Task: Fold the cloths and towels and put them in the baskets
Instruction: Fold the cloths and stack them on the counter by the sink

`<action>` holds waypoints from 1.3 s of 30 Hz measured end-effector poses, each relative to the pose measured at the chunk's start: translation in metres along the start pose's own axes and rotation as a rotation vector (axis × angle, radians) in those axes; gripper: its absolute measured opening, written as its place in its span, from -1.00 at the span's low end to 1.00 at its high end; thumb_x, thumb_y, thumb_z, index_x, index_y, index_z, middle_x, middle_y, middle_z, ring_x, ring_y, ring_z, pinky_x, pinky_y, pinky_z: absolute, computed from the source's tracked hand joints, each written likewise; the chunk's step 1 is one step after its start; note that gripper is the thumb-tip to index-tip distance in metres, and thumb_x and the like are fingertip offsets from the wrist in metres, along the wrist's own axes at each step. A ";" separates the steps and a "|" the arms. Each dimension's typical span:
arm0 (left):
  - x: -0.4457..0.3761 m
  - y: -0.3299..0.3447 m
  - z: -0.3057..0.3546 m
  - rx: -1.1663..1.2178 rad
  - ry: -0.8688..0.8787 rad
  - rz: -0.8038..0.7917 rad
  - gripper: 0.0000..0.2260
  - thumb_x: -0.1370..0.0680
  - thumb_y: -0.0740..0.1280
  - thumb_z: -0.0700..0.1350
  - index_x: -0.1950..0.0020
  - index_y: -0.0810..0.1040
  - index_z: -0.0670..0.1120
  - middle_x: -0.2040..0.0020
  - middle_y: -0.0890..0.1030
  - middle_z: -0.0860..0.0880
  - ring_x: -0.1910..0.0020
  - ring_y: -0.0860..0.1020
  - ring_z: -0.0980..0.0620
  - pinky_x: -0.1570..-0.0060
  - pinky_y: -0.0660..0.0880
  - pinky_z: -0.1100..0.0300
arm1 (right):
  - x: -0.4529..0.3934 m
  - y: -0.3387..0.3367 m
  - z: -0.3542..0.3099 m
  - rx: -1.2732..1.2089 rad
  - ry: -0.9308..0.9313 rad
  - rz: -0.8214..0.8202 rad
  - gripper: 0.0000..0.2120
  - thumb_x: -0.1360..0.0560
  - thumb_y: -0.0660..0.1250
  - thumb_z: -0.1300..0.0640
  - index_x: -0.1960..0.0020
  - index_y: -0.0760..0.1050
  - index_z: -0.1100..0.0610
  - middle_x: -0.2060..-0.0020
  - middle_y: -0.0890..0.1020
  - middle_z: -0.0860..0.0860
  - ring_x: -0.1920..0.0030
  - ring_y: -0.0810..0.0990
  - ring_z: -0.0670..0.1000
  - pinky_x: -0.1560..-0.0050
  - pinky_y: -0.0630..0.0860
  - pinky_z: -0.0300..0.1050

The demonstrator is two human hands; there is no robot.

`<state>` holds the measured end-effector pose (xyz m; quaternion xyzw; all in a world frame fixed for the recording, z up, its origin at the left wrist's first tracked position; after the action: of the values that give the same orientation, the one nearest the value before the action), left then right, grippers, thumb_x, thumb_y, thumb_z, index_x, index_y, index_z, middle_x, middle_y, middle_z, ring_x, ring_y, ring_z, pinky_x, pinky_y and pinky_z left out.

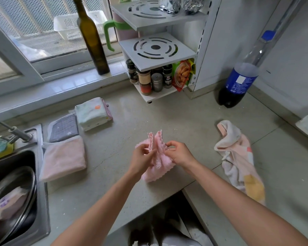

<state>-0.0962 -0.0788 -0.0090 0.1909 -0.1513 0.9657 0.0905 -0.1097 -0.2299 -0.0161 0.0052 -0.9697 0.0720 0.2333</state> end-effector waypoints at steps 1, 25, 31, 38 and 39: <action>0.000 -0.003 0.001 0.011 -0.004 -0.006 -0.89 -0.55 0.35 -0.16 -0.06 0.53 -0.10 0.04 0.62 -0.16 0.08 0.64 -0.09 0.09 0.62 -0.07 | 0.000 0.002 -0.002 0.016 -0.009 -0.001 -0.89 -0.51 0.30 0.35 0.05 0.50 0.18 0.34 0.57 0.02 0.52 0.50 -0.26 0.50 0.36 -0.38; 0.012 -0.096 0.018 -0.487 0.803 0.007 -0.52 -0.38 0.52 0.02 -0.18 0.35 0.09 -0.26 0.42 0.09 -0.14 0.50 0.15 -0.14 0.49 0.24 | 0.005 -0.013 -0.085 0.130 -0.347 -0.181 -0.81 -0.43 0.43 0.32 -0.02 0.53 0.34 0.10 0.67 0.07 0.08 0.62 -0.12 0.00 0.54 -0.28; 0.005 -0.097 0.023 -0.493 0.861 -0.018 -0.70 -0.42 0.49 0.00 -0.07 0.49 0.02 -0.24 0.42 0.09 -0.09 0.51 0.12 -0.09 0.48 0.35 | 0.001 -0.011 -0.089 0.113 -0.338 -0.229 -0.72 -0.42 0.45 0.27 -0.08 0.53 0.35 -0.03 0.65 0.19 -0.04 0.63 0.02 -0.08 0.56 -0.17; -0.020 -0.102 0.025 -0.412 0.414 -0.202 -0.78 -0.46 0.42 0.08 0.24 0.61 -0.06 0.32 0.54 0.11 0.39 0.45 0.17 0.27 0.42 0.23 | -0.008 -0.010 -0.081 0.112 -0.298 -0.041 -0.77 -0.53 0.36 0.12 0.03 0.48 0.31 0.24 0.54 0.08 0.23 0.48 -0.04 0.25 0.37 -0.19; -0.025 -0.103 0.025 -0.279 0.254 -0.218 -0.76 -0.47 0.39 0.09 0.20 0.62 -0.09 0.29 0.57 0.01 0.34 0.49 0.10 0.20 0.48 0.09 | -0.014 -0.009 -0.077 0.143 -0.285 0.050 -0.77 -0.54 0.32 0.12 0.10 0.44 0.31 0.29 0.48 0.06 0.27 0.42 -0.02 0.26 0.31 -0.13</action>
<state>-0.0414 0.0066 0.0297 0.0687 -0.2493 0.9361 0.2384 -0.0624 -0.2280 0.0467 0.0081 -0.9852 0.1453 0.0906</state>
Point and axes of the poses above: each hand's wrist, its own x-axis away from the middle knuckle, its own y-axis out of the palm, z = x × y, the point moved 4 cm from there along -x, towards the middle knuckle
